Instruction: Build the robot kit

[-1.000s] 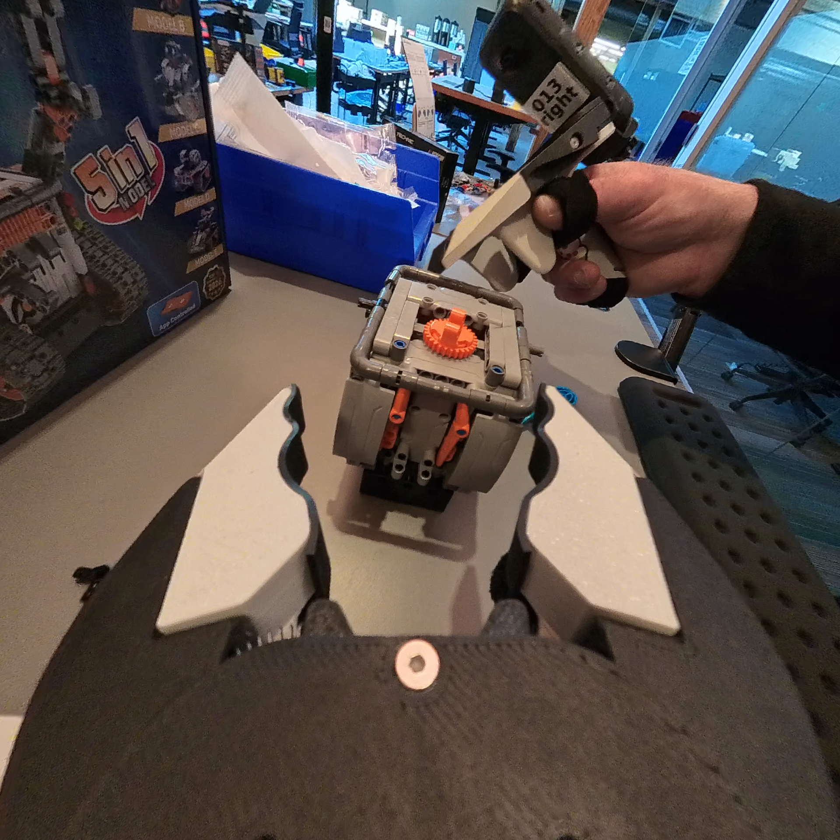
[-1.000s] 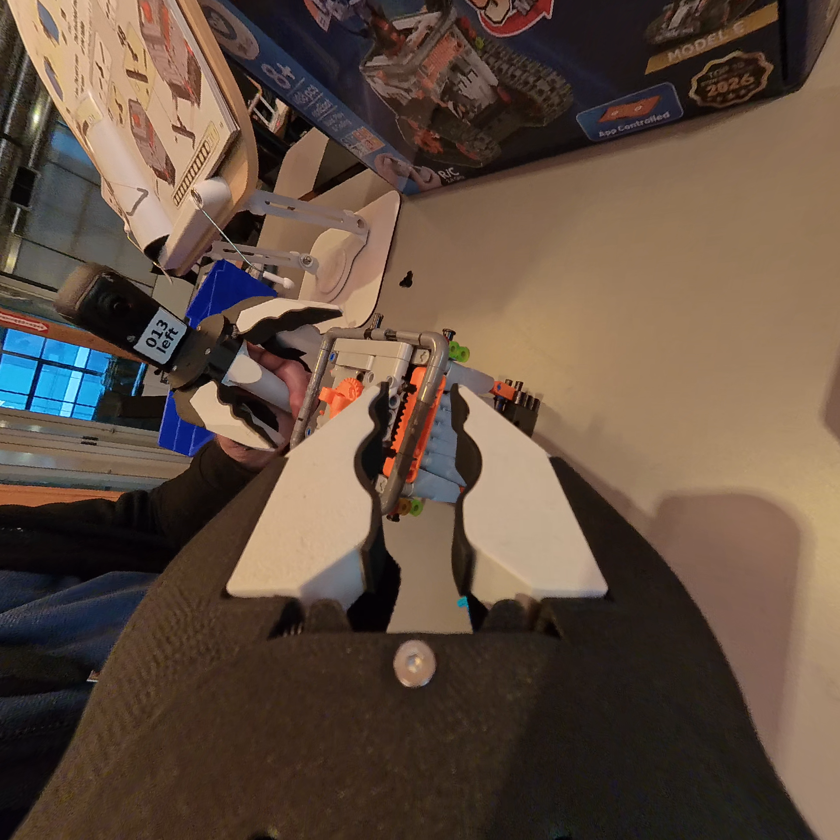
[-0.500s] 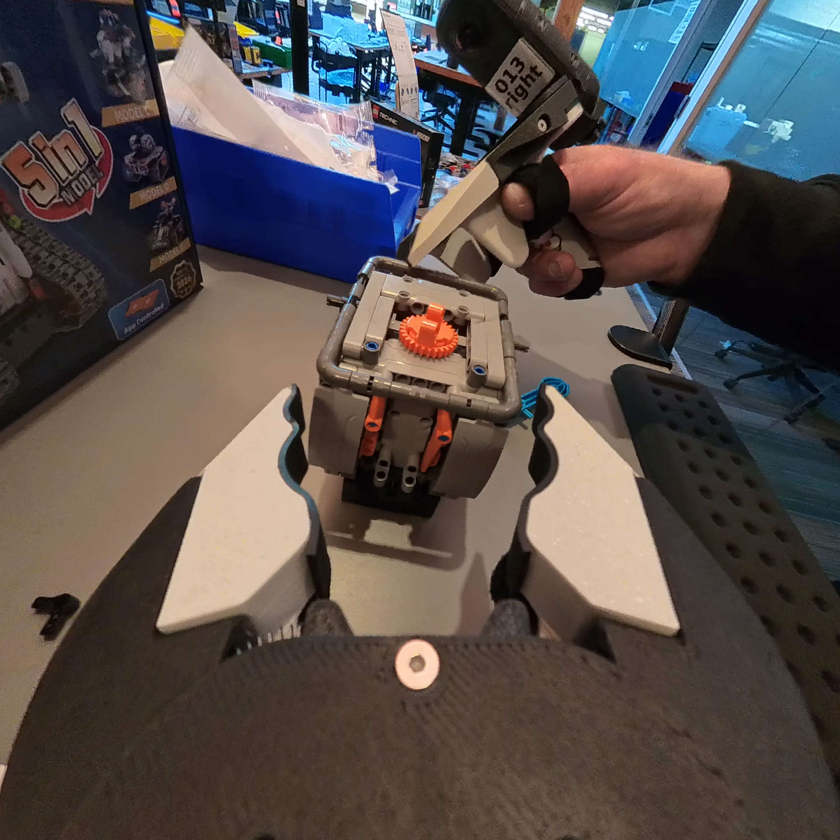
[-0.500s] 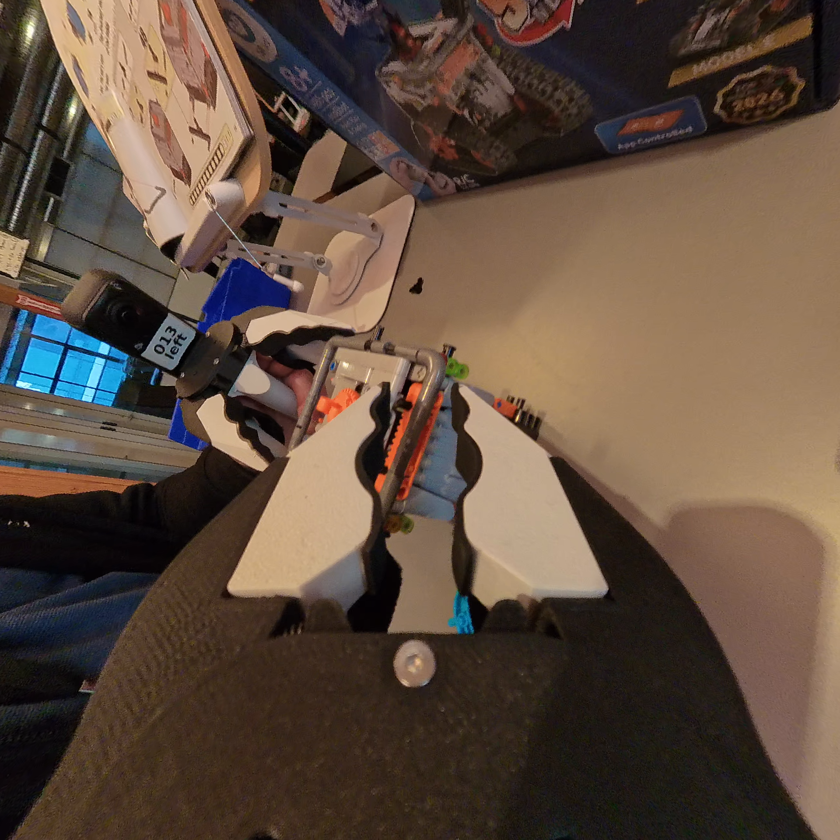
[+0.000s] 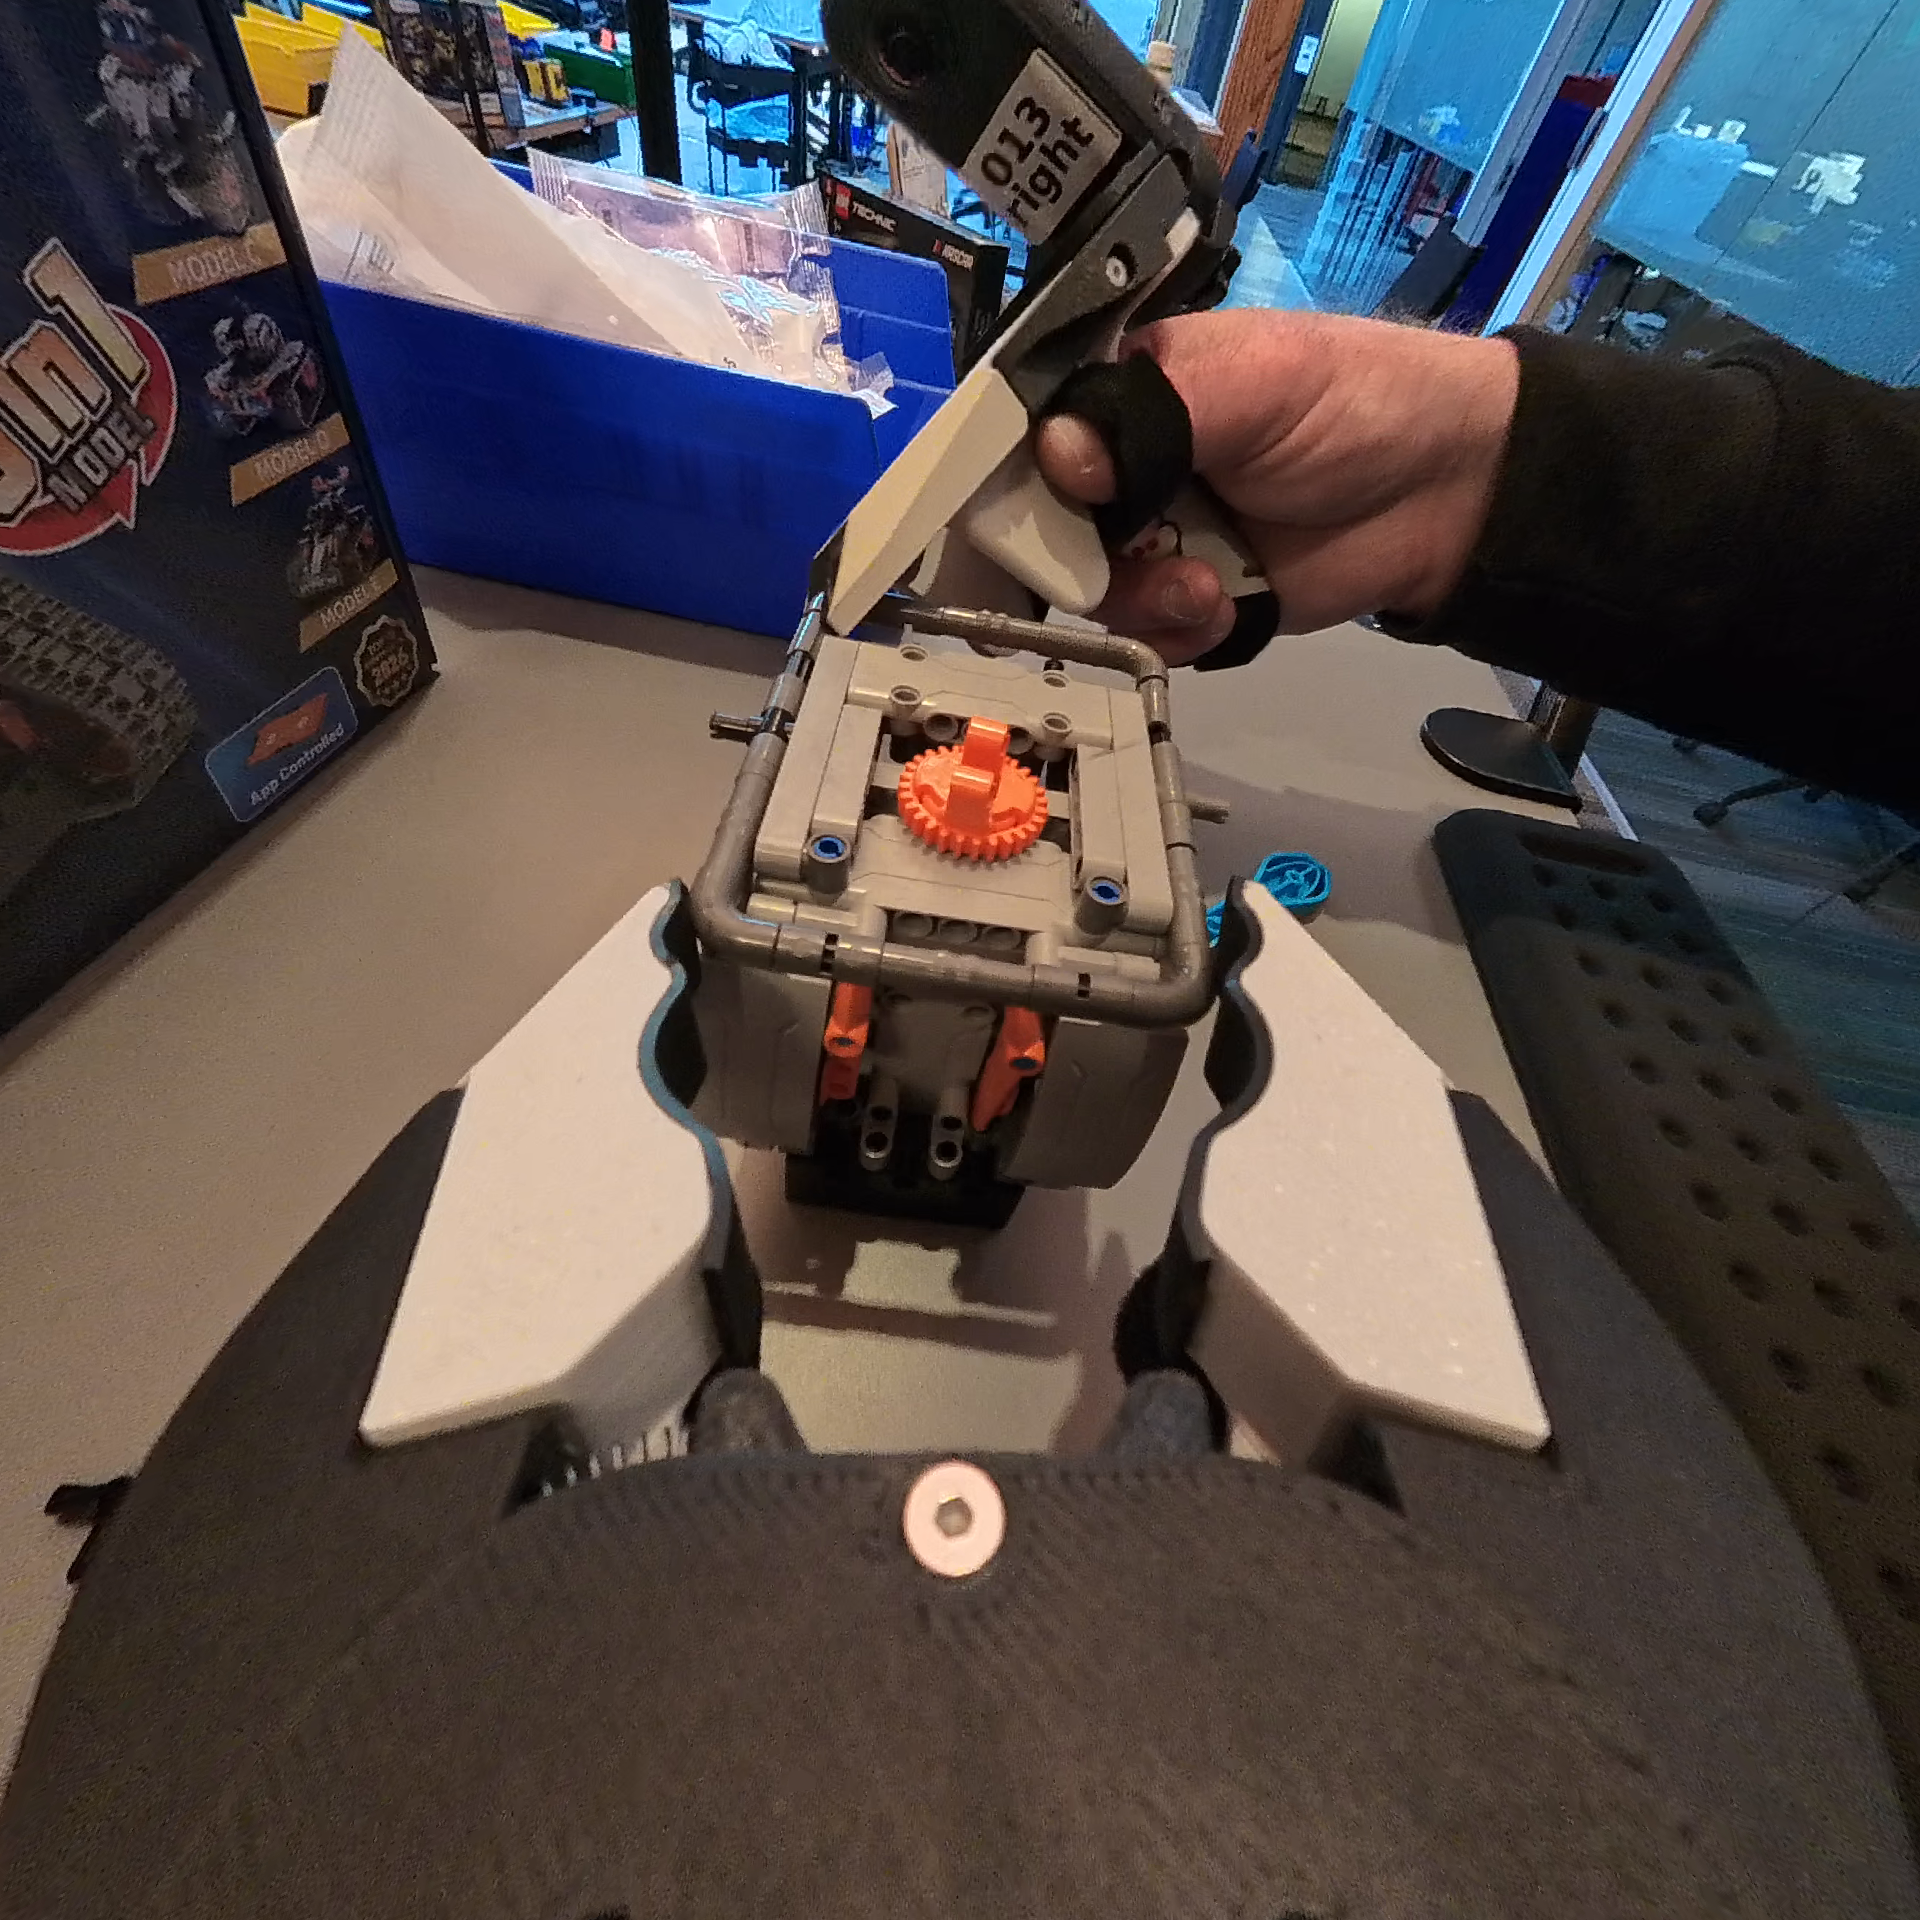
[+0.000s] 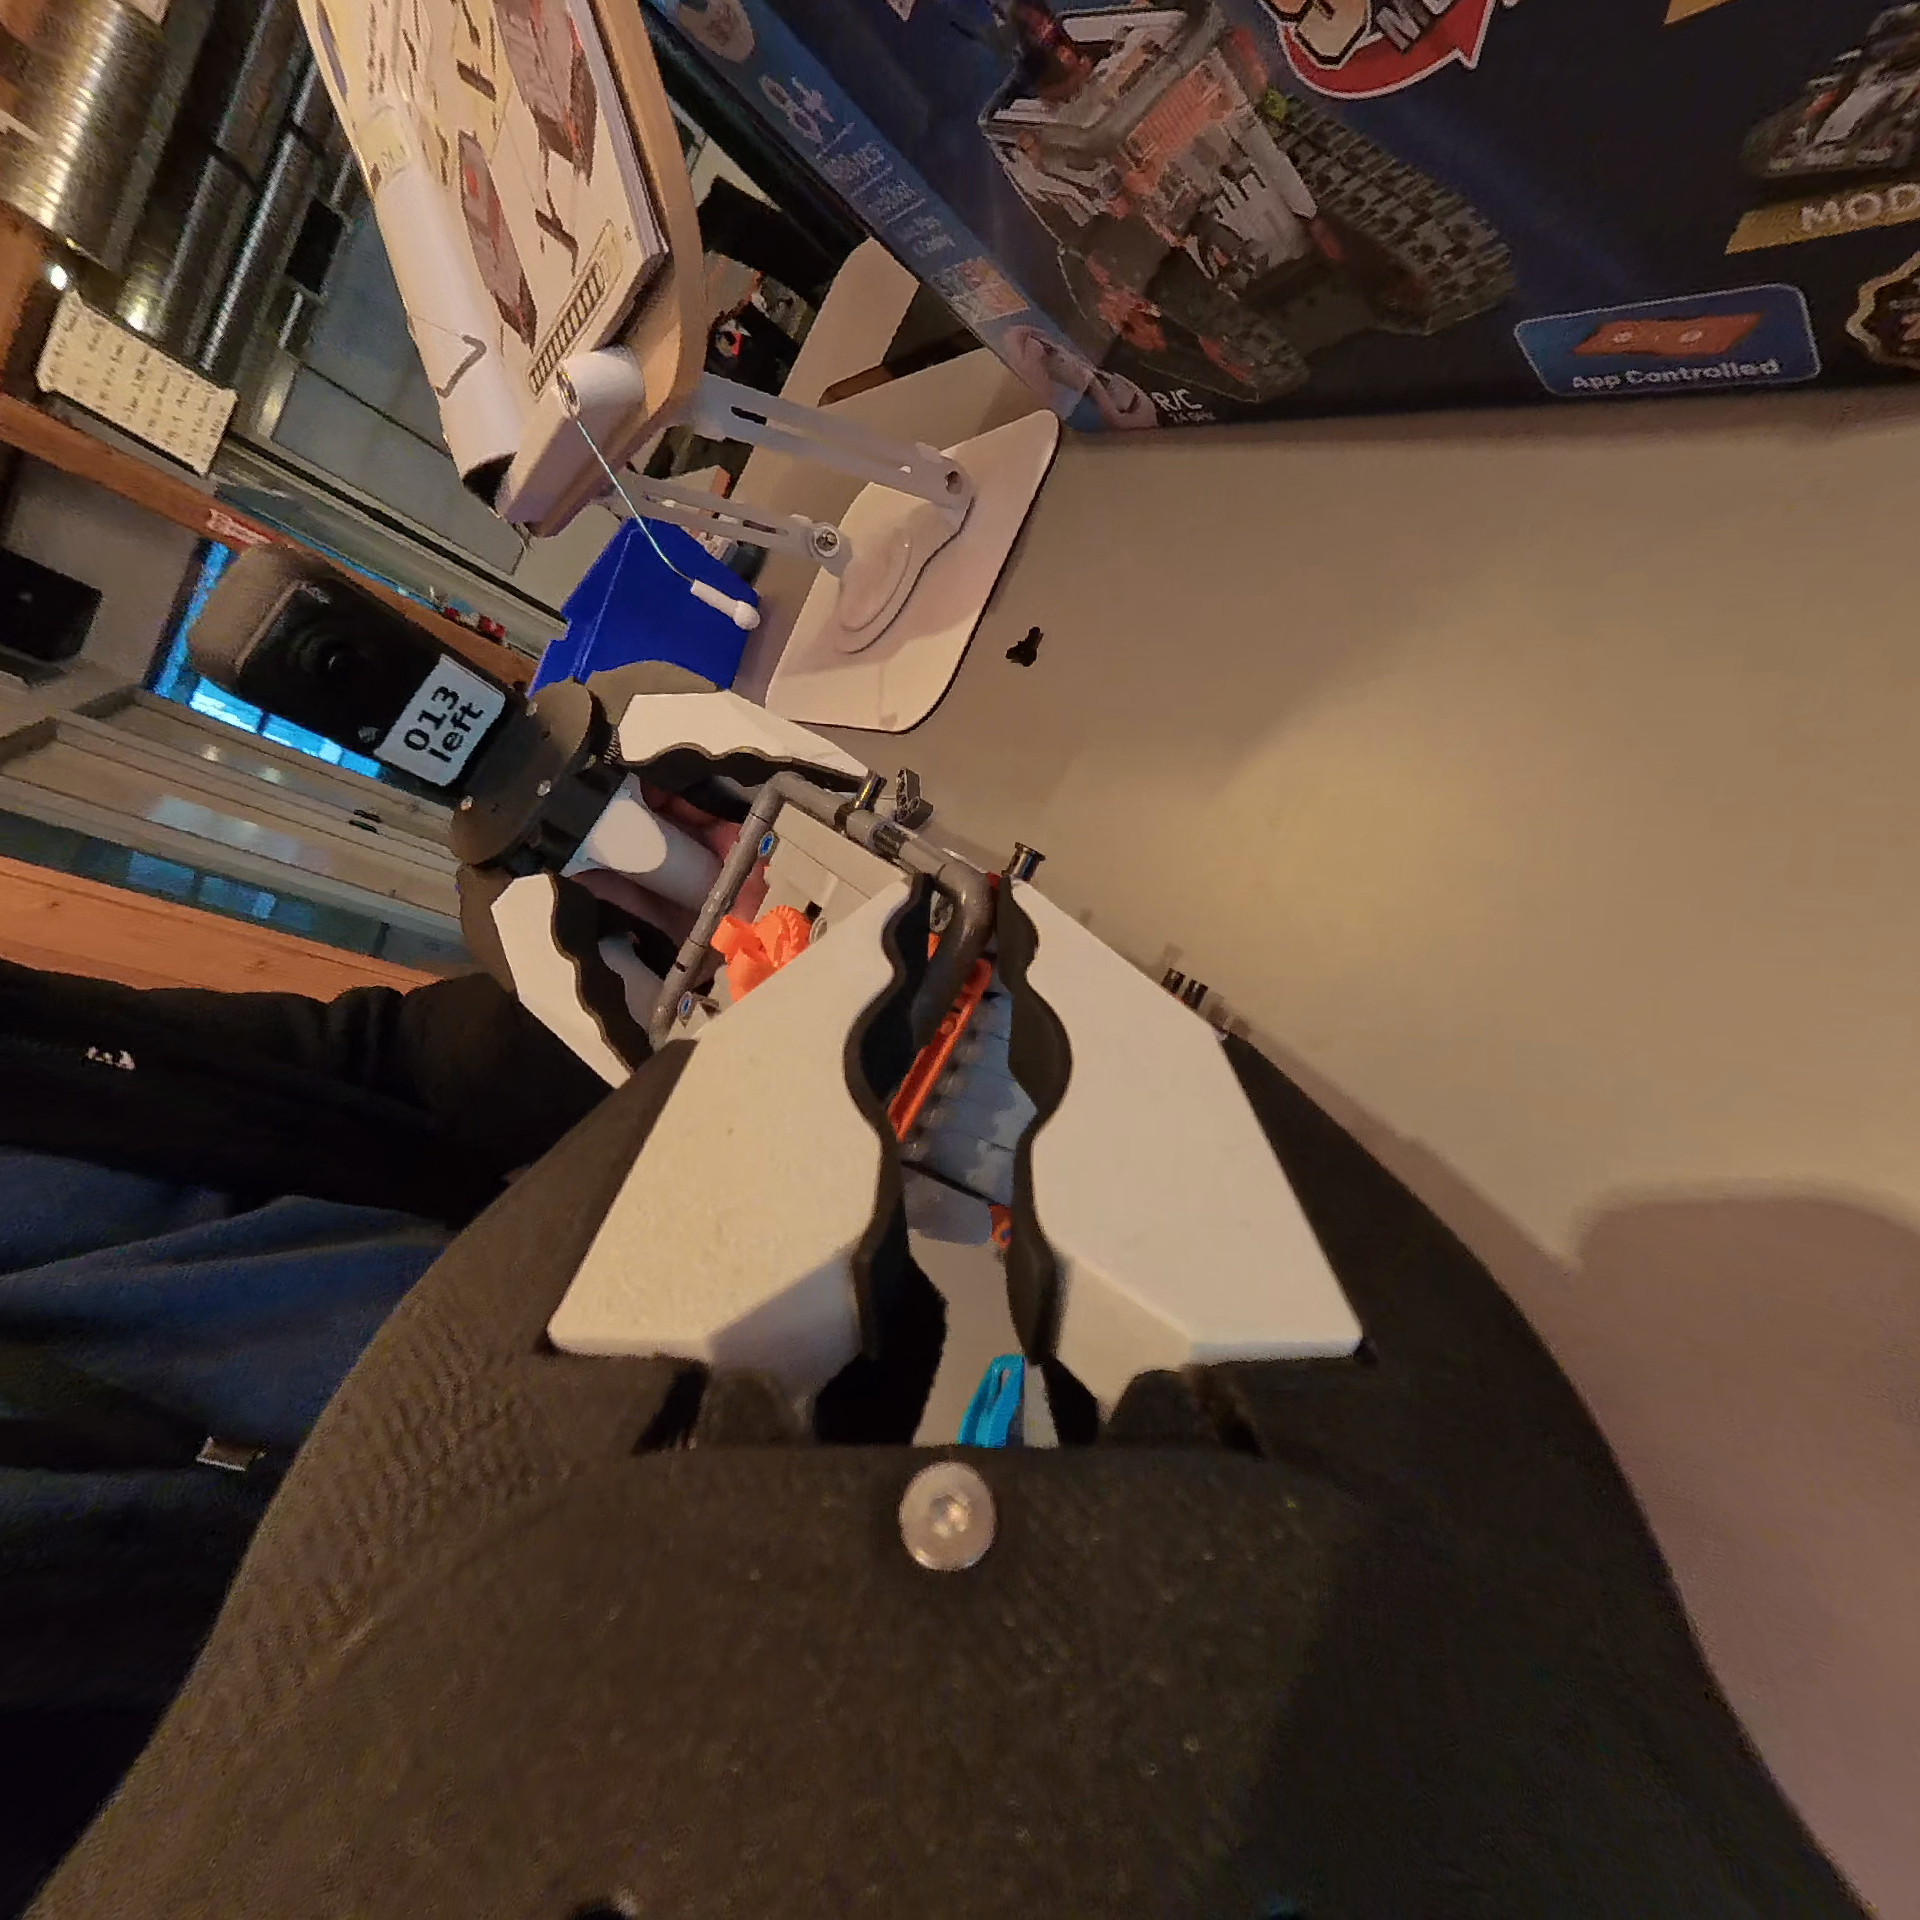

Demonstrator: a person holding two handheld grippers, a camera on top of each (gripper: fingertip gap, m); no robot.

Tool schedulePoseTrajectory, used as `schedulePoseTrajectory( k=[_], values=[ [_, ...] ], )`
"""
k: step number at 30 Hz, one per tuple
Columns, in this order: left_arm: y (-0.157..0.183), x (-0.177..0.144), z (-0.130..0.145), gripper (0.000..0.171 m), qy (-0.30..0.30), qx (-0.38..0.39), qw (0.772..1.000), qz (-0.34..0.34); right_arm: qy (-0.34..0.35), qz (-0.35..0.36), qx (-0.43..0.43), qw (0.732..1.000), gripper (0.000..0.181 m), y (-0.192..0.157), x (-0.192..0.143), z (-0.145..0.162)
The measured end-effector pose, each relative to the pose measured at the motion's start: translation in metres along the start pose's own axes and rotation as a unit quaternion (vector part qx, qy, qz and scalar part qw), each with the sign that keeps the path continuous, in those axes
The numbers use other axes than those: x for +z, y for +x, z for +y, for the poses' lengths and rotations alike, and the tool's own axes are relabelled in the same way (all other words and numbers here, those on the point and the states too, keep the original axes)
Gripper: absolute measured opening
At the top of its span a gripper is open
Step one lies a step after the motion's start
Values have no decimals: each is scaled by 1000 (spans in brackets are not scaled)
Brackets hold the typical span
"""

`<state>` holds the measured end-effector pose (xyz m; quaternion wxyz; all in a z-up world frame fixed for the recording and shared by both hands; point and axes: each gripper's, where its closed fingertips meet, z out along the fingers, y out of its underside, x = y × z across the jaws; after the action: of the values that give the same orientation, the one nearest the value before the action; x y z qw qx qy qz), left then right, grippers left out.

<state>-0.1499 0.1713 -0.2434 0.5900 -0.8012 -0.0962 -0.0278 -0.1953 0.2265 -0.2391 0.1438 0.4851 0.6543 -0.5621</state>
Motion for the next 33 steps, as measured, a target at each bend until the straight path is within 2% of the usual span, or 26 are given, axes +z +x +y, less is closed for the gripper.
schedulePoseTrajectory(
  k=[7, 17, 23, 33],
  values=[
    [0, 0, -1, 96, 3, 4, 1000, 0, -8, 15, -54, 998, 7, -3, -1, 0],
    [0, 0, -1, 94, 7, 9, 1000, 3, 25, 18, -128, 991, 8, -6, -3, 0],
    [0, -1, -1, 94, 6, 7, 1000, 7, -8, 35, -180, 983, 8, -5, -2, 1],
    [1, 0, -1, 95, 6, 9, 1000, 15, -75, 7, -234, 969, 7, -6, 2, 4]
  ],
)
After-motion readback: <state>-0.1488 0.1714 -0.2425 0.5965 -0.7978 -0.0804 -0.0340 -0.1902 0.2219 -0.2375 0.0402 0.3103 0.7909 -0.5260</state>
